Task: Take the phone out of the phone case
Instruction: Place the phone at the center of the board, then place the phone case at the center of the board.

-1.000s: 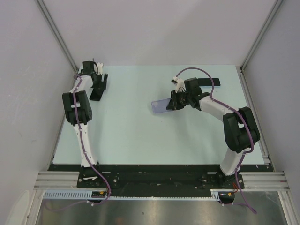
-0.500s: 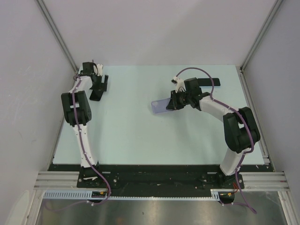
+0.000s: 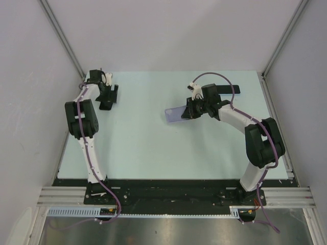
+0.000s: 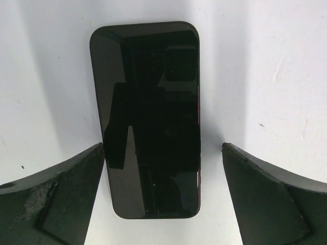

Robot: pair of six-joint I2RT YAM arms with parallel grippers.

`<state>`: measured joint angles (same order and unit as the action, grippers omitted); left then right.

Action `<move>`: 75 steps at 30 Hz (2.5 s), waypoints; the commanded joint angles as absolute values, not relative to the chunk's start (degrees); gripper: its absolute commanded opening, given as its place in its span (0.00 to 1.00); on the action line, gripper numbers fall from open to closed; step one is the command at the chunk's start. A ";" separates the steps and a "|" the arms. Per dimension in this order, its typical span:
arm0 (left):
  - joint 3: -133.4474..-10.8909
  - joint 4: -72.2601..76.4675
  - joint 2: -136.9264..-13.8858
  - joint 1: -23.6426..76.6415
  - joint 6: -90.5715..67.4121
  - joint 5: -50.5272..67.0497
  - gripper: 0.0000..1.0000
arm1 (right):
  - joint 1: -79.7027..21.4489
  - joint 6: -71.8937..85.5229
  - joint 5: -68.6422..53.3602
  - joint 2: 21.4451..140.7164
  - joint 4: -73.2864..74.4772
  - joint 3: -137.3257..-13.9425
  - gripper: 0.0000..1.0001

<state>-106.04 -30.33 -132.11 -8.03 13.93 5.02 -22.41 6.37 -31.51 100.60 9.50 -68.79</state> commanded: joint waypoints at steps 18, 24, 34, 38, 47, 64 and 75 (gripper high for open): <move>-100.29 -33.22 -111.28 -5.63 18.09 22.31 1.00 | -23.38 2.82 -36.91 97.82 9.93 -70.58 0.00; -89.14 -33.13 -100.48 1.12 28.90 39.00 1.00 | -26.45 -2.36 -43.49 97.56 12.65 -70.58 0.00; -75.51 -33.22 -91.68 9.92 40.68 56.16 1.00 | -29.79 -9.49 -53.60 96.94 17.75 -70.58 0.00; -73.04 -33.84 -89.91 13.53 42.97 60.19 1.00 | -30.93 -11.95 -55.38 96.68 19.42 -70.58 0.00; -71.89 -40.15 -90.78 20.02 44.64 61.79 0.96 | -32.17 -14.50 -53.62 96.59 20.74 -70.58 0.00; -72.16 -45.79 -94.57 25.84 47.20 55.11 0.66 | -32.96 -15.91 -52.56 96.33 21.71 -70.49 0.00; -73.12 -46.06 -96.33 26.81 46.06 54.93 0.42 | -33.05 -15.82 -52.12 96.06 21.62 -70.58 0.00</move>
